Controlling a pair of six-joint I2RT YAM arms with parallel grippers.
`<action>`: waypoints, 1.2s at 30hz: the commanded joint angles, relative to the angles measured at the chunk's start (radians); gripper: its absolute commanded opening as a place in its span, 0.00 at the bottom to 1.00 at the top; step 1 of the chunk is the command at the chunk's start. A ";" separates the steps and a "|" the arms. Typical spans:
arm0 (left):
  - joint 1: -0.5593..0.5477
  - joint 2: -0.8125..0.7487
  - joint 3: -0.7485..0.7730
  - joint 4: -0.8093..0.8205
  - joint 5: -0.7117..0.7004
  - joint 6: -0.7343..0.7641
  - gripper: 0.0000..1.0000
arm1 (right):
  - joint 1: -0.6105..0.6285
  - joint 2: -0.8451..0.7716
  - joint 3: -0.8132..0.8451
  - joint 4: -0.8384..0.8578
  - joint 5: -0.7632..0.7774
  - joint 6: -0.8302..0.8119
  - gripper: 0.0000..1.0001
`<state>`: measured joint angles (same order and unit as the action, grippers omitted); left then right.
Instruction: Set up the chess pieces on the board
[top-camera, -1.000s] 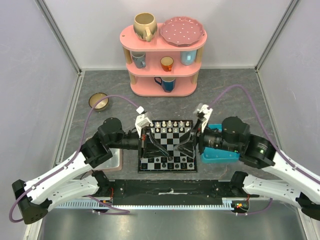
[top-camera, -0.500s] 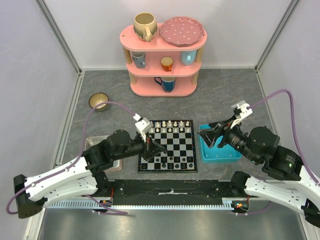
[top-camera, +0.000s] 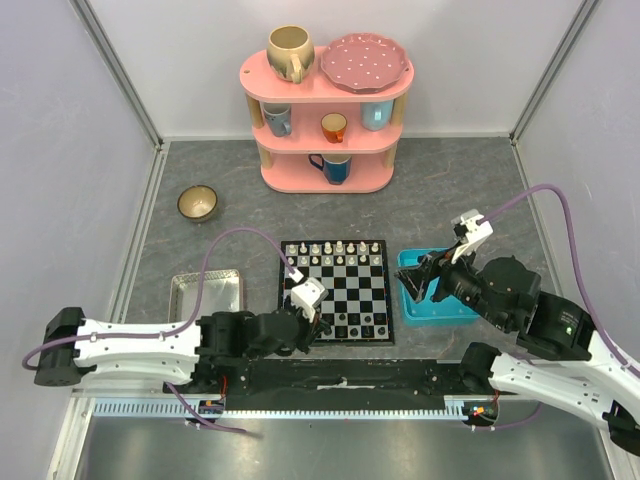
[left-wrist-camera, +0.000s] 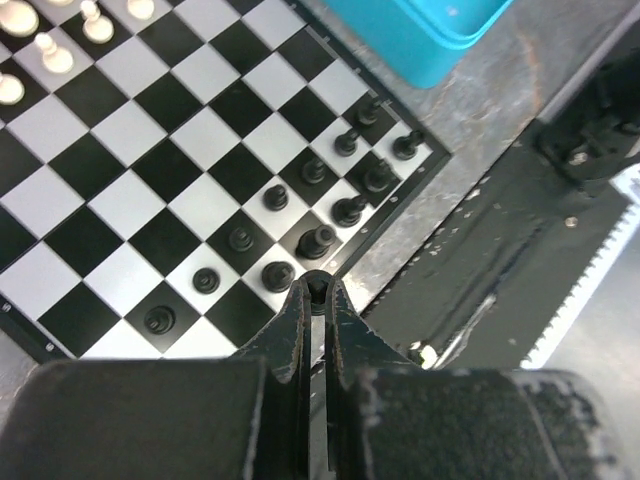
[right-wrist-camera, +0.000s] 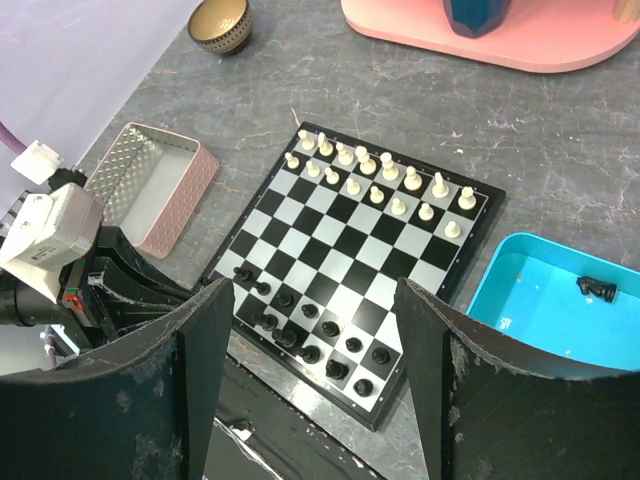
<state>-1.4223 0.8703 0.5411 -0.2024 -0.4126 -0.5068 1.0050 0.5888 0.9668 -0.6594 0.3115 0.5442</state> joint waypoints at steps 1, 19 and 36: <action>-0.053 0.042 -0.020 -0.017 -0.210 -0.085 0.02 | 0.001 -0.033 -0.019 0.006 0.001 0.016 0.73; -0.063 0.018 -0.170 0.073 -0.233 -0.105 0.02 | 0.001 -0.035 -0.053 -0.006 0.021 0.039 0.73; -0.063 0.096 -0.190 0.153 -0.212 -0.104 0.02 | 0.001 -0.030 -0.065 -0.006 0.017 0.037 0.74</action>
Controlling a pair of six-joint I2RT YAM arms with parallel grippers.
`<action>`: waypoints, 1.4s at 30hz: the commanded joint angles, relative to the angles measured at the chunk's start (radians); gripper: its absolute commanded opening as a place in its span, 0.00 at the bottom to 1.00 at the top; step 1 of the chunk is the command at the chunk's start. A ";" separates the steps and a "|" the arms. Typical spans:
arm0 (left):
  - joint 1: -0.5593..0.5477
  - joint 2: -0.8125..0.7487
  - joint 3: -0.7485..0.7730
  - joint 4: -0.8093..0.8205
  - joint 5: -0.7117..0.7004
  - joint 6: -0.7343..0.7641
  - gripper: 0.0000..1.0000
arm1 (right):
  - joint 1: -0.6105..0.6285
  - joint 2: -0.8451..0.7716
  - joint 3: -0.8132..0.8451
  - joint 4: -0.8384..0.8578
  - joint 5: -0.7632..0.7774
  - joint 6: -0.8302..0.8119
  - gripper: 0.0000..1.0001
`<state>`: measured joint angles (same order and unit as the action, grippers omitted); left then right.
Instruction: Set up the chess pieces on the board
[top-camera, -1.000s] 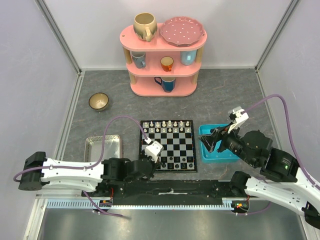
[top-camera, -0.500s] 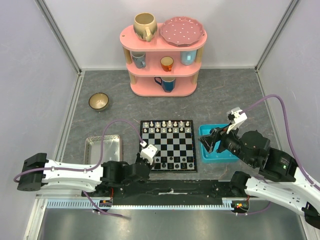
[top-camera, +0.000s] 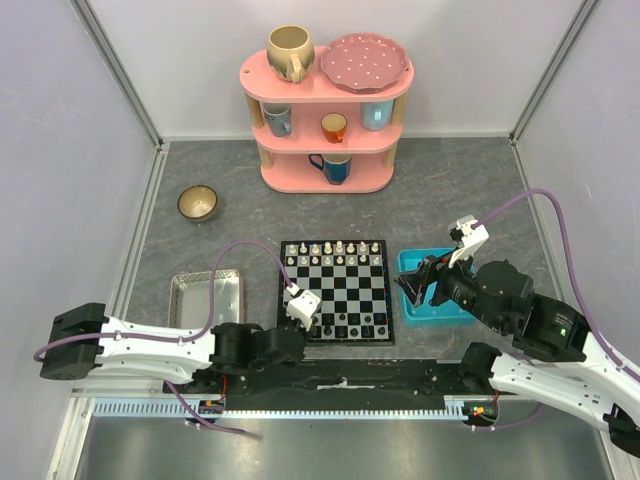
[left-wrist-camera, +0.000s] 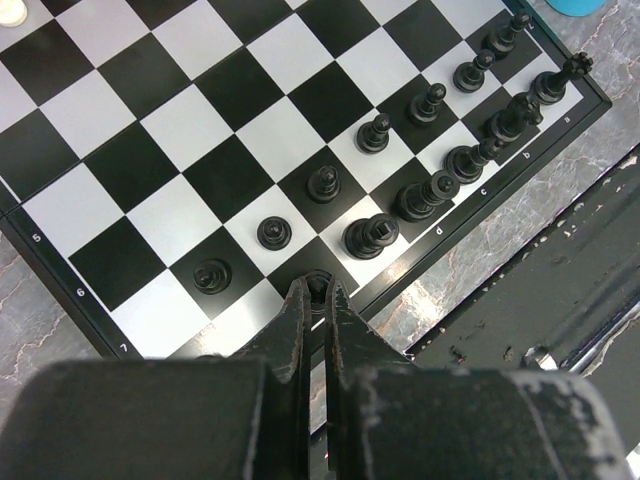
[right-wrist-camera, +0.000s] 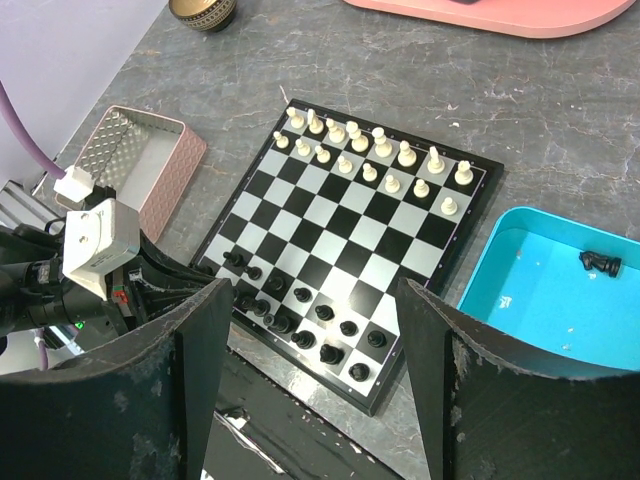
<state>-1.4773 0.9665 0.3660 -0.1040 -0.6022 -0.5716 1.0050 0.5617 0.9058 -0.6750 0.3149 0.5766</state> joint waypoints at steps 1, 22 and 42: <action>-0.006 0.000 -0.016 0.058 -0.019 -0.039 0.02 | 0.001 -0.005 -0.004 0.008 0.013 0.006 0.74; -0.008 0.040 -0.027 0.093 -0.022 -0.030 0.02 | 0.001 -0.003 -0.008 0.002 0.012 0.002 0.74; -0.008 0.071 -0.030 0.132 -0.028 -0.019 0.14 | 0.001 -0.002 -0.004 -0.008 0.009 -0.001 0.74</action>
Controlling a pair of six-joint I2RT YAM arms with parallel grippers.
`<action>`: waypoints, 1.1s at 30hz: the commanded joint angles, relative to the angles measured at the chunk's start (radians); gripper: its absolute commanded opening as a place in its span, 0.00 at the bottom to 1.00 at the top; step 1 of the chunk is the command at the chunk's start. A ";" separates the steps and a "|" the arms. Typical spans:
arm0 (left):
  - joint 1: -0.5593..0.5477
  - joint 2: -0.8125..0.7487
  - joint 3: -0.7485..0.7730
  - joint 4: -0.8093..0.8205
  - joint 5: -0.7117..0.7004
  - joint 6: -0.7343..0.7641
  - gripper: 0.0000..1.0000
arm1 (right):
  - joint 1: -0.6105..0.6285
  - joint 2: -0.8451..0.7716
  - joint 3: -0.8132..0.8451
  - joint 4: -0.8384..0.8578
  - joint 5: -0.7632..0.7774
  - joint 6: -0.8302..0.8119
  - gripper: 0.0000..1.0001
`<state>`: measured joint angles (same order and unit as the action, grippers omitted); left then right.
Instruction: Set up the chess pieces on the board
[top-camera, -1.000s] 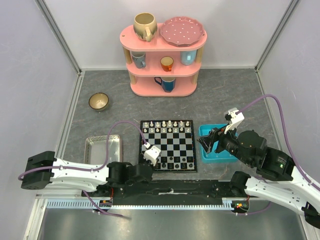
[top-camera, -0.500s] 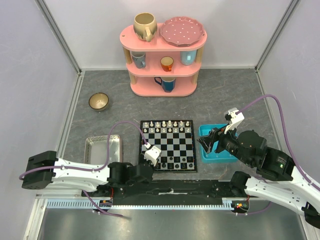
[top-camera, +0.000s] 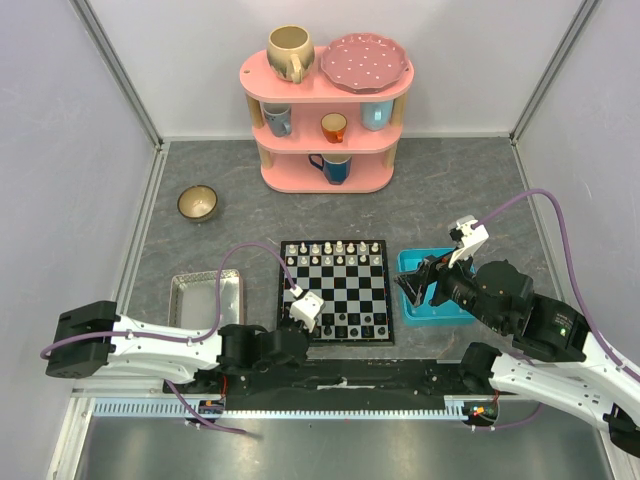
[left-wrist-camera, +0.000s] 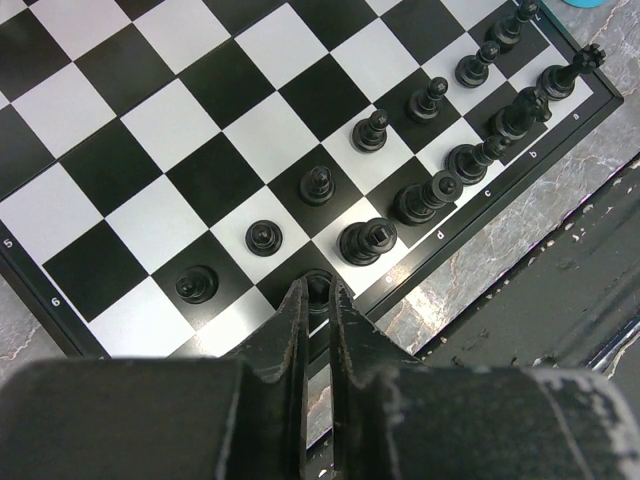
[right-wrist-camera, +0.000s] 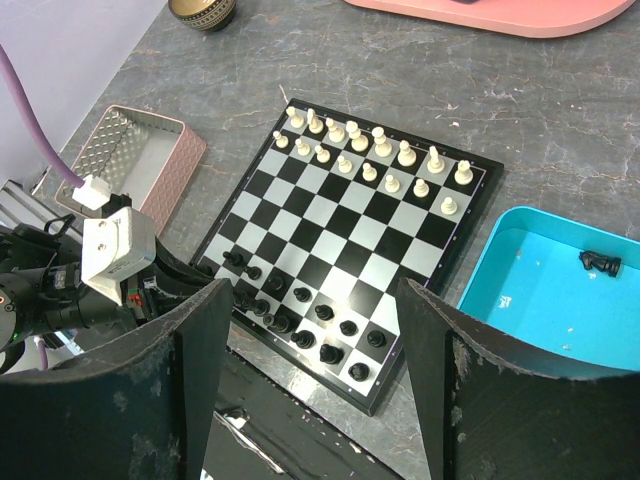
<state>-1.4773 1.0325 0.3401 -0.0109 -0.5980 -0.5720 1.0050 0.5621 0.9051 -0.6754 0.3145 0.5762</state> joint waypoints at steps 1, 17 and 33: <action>-0.006 0.005 -0.003 0.034 -0.033 -0.019 0.15 | 0.001 -0.002 -0.003 -0.007 0.009 -0.001 0.75; -0.006 0.003 -0.003 -0.015 -0.049 -0.028 0.04 | 0.001 -0.004 -0.008 -0.007 0.009 -0.001 0.75; -0.008 0.006 -0.004 -0.026 -0.046 -0.031 0.02 | 0.001 -0.002 -0.014 -0.004 0.009 0.001 0.75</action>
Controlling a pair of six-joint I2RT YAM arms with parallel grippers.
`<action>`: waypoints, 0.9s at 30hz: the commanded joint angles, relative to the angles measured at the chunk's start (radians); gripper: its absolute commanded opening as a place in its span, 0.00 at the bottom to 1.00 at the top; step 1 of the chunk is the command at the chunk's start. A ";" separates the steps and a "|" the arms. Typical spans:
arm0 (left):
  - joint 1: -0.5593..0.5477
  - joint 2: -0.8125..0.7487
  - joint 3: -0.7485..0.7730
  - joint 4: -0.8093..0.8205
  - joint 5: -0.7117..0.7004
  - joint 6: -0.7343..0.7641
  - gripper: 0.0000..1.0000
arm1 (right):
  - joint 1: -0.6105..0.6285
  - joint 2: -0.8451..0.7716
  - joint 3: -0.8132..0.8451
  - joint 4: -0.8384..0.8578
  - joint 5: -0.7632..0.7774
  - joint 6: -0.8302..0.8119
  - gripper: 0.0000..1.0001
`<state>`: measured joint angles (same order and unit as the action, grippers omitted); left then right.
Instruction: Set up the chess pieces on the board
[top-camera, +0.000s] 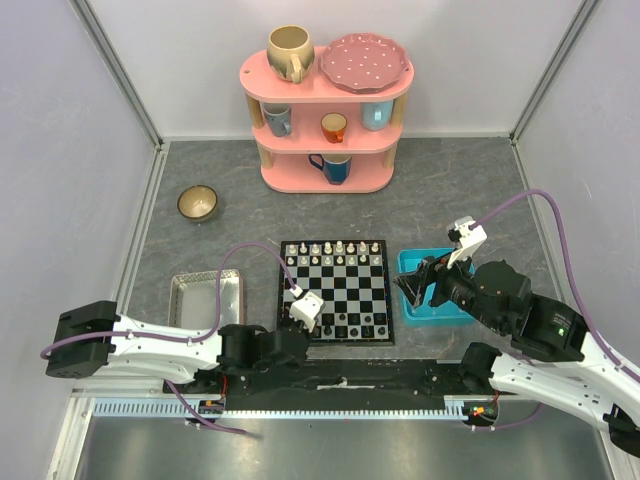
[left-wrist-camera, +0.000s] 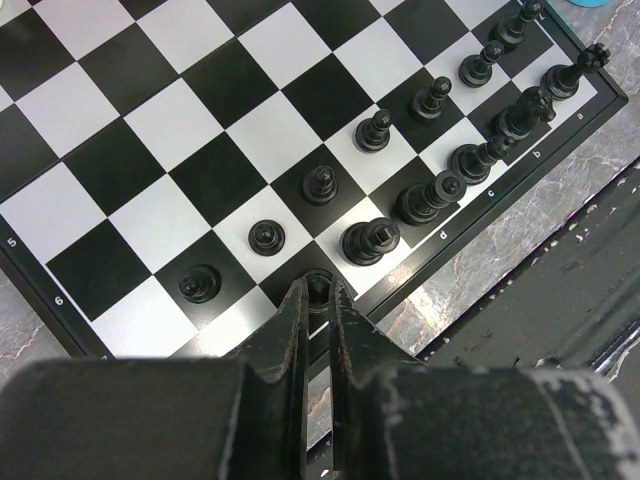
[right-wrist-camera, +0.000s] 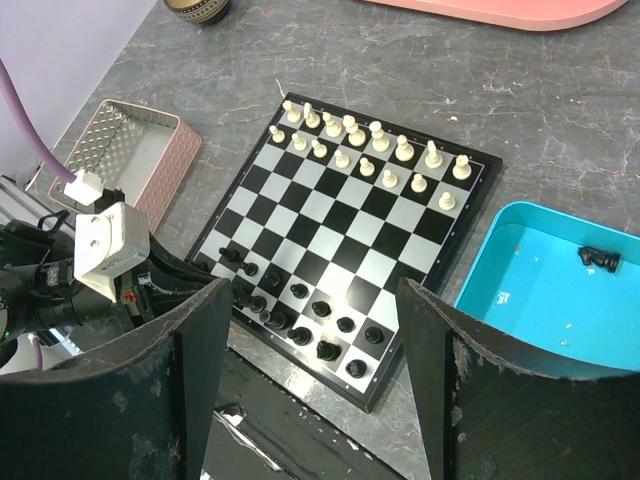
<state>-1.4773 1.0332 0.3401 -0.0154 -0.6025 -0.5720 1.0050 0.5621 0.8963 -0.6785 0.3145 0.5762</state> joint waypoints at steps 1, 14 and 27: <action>-0.006 0.004 -0.004 -0.021 -0.042 -0.032 0.02 | 0.001 -0.002 -0.005 -0.001 0.011 -0.001 0.75; -0.008 0.002 -0.009 -0.024 -0.048 -0.034 0.16 | 0.001 -0.002 -0.008 0.000 0.009 -0.001 0.75; -0.008 -0.001 -0.006 -0.026 -0.051 -0.034 0.21 | 0.001 0.007 -0.007 0.005 0.006 -0.006 0.75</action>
<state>-1.4773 1.0332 0.3401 -0.0219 -0.6052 -0.5724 1.0050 0.5644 0.8906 -0.6830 0.3141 0.5758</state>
